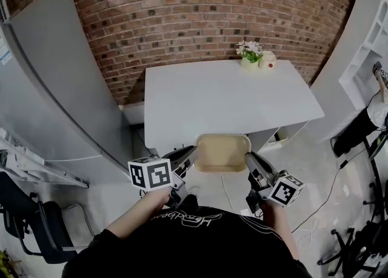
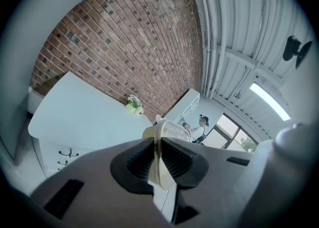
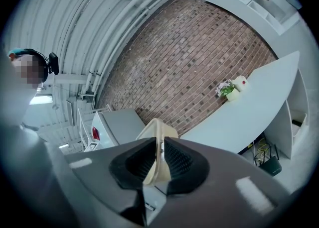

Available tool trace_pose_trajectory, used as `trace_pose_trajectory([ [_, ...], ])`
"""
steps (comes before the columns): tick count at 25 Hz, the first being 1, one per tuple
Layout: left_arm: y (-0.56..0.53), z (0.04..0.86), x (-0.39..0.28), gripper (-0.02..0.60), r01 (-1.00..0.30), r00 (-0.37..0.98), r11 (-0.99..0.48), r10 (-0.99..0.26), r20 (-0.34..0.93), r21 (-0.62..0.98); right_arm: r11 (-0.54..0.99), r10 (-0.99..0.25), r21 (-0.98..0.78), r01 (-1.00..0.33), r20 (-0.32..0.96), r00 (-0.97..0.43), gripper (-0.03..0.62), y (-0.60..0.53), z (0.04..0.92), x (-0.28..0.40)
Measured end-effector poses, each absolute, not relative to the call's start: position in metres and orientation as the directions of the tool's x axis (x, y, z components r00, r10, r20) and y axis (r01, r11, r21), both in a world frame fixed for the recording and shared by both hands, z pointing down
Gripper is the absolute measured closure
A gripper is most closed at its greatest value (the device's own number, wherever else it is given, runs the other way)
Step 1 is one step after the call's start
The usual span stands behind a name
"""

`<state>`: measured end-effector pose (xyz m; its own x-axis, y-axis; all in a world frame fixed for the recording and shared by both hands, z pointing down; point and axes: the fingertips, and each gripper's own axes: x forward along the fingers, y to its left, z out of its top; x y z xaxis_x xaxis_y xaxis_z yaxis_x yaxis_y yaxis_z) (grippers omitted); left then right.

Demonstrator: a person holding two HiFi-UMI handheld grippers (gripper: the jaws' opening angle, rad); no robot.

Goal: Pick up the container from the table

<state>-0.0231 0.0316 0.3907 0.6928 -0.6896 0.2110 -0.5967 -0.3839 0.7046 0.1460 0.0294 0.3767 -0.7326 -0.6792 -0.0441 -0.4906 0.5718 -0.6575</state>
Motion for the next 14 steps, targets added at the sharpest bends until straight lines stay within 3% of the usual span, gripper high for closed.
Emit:
trace_pose_trajectory([
  [14, 0.053, 0.381, -0.014, 0.535, -0.615, 0.688, -0.407, -0.695, 0.208, 0.675, 0.577, -0.686, -0.652, -0.492, -0.059, -0.725, 0.540, 0.053, 0.371, 0.156],
])
